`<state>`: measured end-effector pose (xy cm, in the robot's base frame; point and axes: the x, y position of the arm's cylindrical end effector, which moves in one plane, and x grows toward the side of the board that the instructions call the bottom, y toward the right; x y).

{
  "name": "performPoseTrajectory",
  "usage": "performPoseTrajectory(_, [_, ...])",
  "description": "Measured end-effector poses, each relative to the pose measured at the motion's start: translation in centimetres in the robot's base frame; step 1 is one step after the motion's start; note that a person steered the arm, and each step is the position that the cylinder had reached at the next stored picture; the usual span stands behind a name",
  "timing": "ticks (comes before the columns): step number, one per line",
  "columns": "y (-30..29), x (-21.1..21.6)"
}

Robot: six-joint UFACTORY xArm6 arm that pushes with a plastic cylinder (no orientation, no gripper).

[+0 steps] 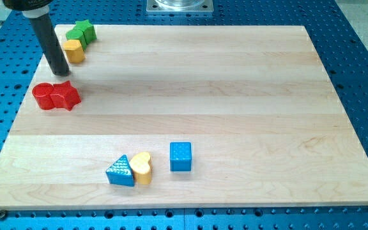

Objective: Slide the green star horizontally to the green circle

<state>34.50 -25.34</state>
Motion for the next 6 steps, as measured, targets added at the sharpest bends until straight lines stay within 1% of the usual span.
performPoseTrajectory(1, [-3.1,-3.2])
performPoseTrajectory(2, [-3.1,-8.1])
performPoseTrajectory(4, [1.7,-11.0])
performPoseTrajectory(6, [-0.7,-13.4])
